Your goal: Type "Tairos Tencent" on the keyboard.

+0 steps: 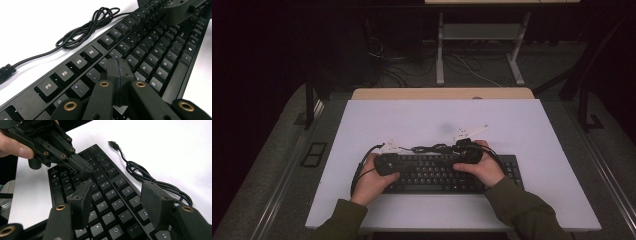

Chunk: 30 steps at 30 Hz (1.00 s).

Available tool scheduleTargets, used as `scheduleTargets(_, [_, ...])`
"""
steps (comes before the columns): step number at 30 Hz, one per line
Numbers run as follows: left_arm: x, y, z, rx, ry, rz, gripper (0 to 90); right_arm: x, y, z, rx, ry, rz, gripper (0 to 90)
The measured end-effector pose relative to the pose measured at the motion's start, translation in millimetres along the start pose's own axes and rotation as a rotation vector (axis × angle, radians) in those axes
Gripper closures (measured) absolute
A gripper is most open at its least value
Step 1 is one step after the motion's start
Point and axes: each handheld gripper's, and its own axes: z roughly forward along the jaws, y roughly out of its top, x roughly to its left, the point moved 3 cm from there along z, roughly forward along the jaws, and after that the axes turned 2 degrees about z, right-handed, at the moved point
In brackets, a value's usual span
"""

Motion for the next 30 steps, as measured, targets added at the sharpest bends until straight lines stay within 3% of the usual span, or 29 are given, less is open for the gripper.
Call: scheduleTargets(30, [-0.2, -2.1, 4.7, 0.017, 0.005, 0.005, 89.2, 0.0, 1.0, -1.4, -0.002, -0.004, 0.001, 42.5])
